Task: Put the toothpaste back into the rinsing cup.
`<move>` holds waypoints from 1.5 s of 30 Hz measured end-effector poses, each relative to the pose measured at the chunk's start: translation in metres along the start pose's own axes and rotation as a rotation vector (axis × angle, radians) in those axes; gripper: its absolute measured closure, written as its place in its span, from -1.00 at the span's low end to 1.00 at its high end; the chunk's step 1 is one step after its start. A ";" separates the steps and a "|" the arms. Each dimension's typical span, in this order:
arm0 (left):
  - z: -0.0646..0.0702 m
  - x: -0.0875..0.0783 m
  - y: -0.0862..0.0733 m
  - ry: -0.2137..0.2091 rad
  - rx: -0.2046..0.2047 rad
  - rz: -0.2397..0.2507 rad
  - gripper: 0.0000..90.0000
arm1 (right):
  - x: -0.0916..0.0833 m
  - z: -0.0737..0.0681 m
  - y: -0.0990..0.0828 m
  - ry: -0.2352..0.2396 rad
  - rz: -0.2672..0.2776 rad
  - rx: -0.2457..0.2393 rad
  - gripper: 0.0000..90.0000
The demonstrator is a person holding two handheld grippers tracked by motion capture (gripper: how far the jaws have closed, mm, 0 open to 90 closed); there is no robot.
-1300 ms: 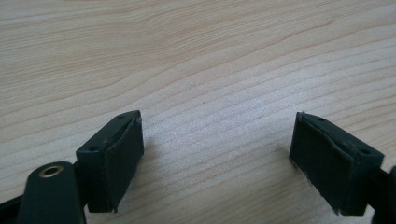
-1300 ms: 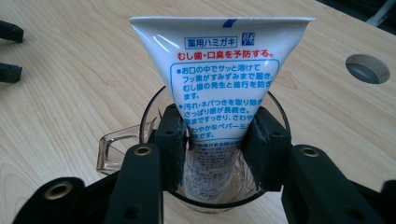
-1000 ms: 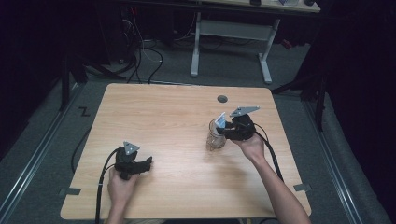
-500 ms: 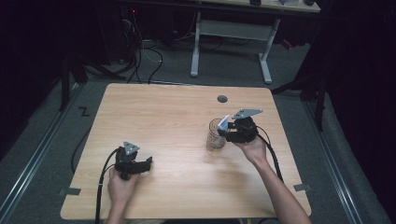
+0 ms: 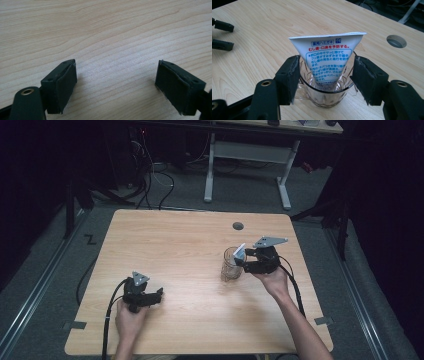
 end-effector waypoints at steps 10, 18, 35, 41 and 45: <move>0.000 0.000 0.000 0.000 0.000 0.001 -0.61 | -0.013 0.001 -0.001 -0.009 0.036 0.008 -0.12; 0.000 0.000 0.000 0.000 0.000 0.001 -0.61 | -0.023 0.006 -0.004 -0.012 0.064 0.033 -0.10; 0.000 0.000 0.000 0.001 0.000 0.001 -0.61 | -0.043 0.018 -0.016 -0.027 0.098 0.094 -0.07; 0.000 0.000 0.000 0.001 0.000 0.000 -0.61 | -0.049 0.020 -0.019 -0.028 0.113 0.113 -0.07; 0.000 0.000 0.000 0.002 -0.001 0.001 -0.61 | -0.053 0.022 -0.022 -0.026 0.124 0.125 -0.06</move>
Point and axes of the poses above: each handheld gripper's, and its own axes: x roughly forward along the jaws, y roughly out of its top, z roughly to its right, the point moved 10 cm from there along x, roughly forward along the jaws, and after that the axes turned 5 degrees about x, right-handed, at the moved point
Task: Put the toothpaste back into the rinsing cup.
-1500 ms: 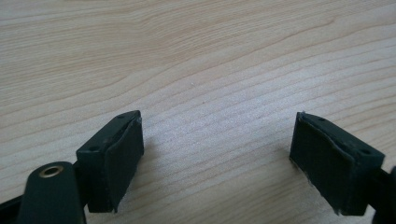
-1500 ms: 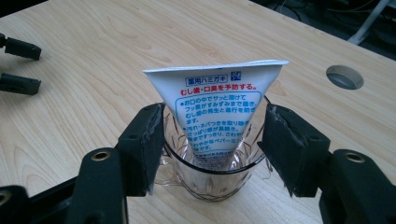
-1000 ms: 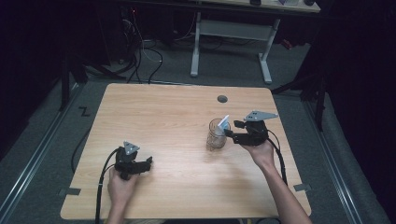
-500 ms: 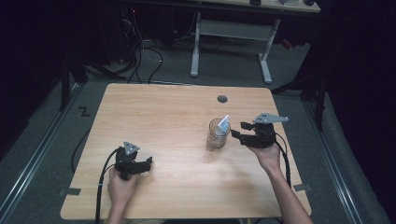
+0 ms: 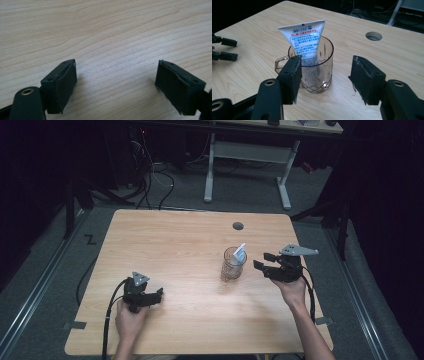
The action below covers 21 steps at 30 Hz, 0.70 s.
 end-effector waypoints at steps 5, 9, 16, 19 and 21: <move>0.000 0.000 0.000 0.000 0.000 0.000 -0.61 | -0.004 0.002 -0.002 -0.002 0.006 0.011 -0.06; 0.000 0.000 0.000 0.000 0.000 0.000 -0.61 | -0.006 0.003 -0.005 -0.001 0.011 0.020 -0.06; 0.000 0.000 0.000 0.000 -0.001 0.000 -0.61 | -0.012 0.008 -0.008 -0.003 0.026 0.044 -0.05; 0.000 0.000 0.000 0.000 -0.001 0.000 -0.61 | -0.014 0.010 -0.010 -0.006 0.027 0.054 -0.05; 0.000 0.000 0.000 -0.001 0.000 0.000 -0.61 | -0.015 0.011 -0.011 -0.007 0.030 0.058 -0.05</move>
Point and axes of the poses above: each handheld gripper's, and its own axes: x roughly forward along the jaws, y roughly out of its top, z roughly to its right, the point moved 10 cm from there along x, roughly forward along the jaws, and after that the axes turned 5 degrees about x, right-handed, at the moved point
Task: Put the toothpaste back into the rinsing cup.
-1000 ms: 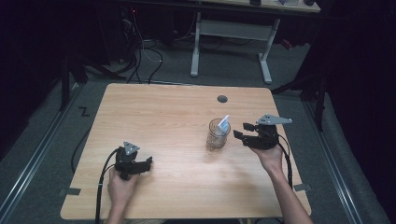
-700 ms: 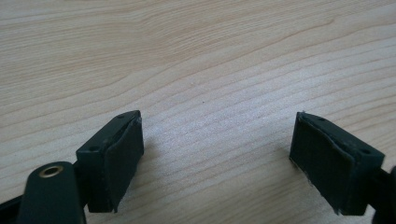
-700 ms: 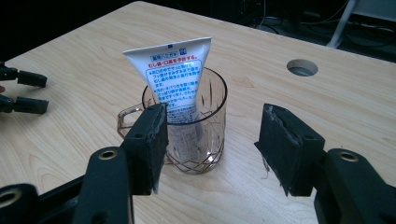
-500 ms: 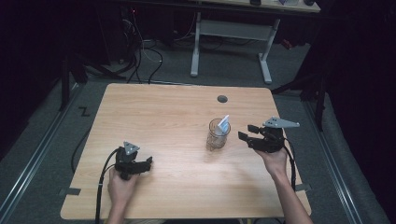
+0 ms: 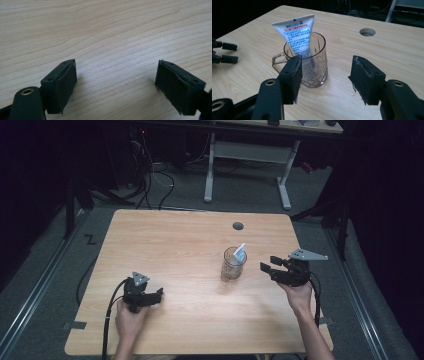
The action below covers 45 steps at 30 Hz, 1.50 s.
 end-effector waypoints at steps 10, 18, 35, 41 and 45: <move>0.000 0.000 0.000 0.000 0.000 0.000 -0.61 | -0.006 0.009 -0.009 -0.010 0.004 0.030 -0.05; 0.000 0.000 0.000 0.000 0.000 0.000 -0.61 | -0.010 0.016 -0.017 -0.019 0.005 0.056 -0.05; 0.000 0.000 0.000 0.000 0.000 0.001 -0.61 | -0.010 0.023 -0.033 -0.027 -0.012 0.083 -0.04; 0.000 0.000 0.000 0.000 0.000 0.000 -0.61 | -0.009 0.024 -0.039 -0.025 -0.020 0.098 -0.03; 0.000 0.000 0.000 0.000 0.000 0.000 -0.61 | -0.007 0.025 -0.045 -0.023 -0.028 0.106 -0.03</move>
Point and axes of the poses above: each handheld gripper's, and its own axes: x roughly forward along the jaws, y roughly out of its top, z roughly to its right, the point moved 10 cm from there along x, roughly forward along the jaws, and after that the axes turned 5 degrees about x, right-handed, at the moved point
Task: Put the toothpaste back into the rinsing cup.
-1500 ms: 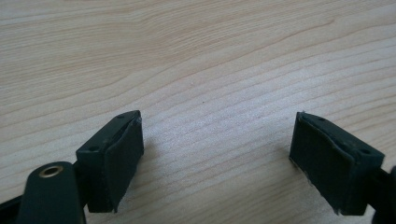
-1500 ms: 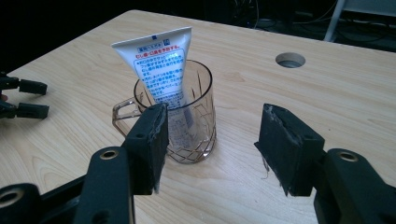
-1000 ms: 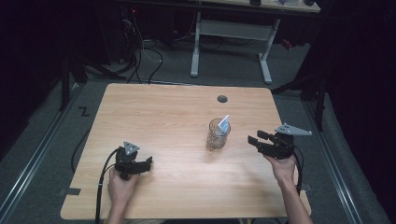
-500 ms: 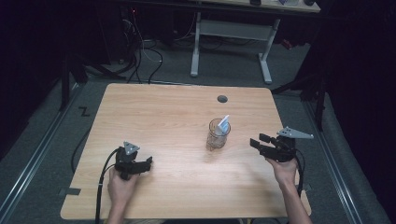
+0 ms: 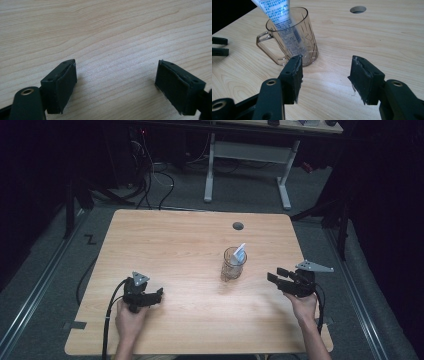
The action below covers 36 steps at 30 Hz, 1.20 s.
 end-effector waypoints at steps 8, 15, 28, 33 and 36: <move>0.000 0.000 0.000 0.000 0.000 0.000 -0.61 | 0.006 0.002 -0.008 -0.013 -0.023 0.001 -0.02; 0.000 0.000 0.000 0.000 0.000 0.000 -0.61 | 0.013 0.002 -0.012 -0.025 -0.044 -0.017 -0.02; 0.000 0.000 0.000 0.000 0.000 0.000 -0.61 | 0.028 0.005 -0.018 -0.047 -0.072 -0.024 -0.01; 0.000 0.000 0.000 0.000 0.000 0.000 -0.61 | 0.034 0.007 -0.020 -0.054 -0.080 -0.025 -0.01; 0.000 0.000 0.000 0.000 0.000 0.000 -0.61 | 0.037 0.008 -0.021 -0.061 -0.086 -0.021 -0.01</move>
Point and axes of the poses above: each handheld gripper's, and its own axes: x roughly forward along the jaws, y roughly out of its top, z roughly to its right, the point moved 10 cm from there along x, roughly forward along the jaws, and after that the axes turned 5 degrees about x, right-handed, at the moved point
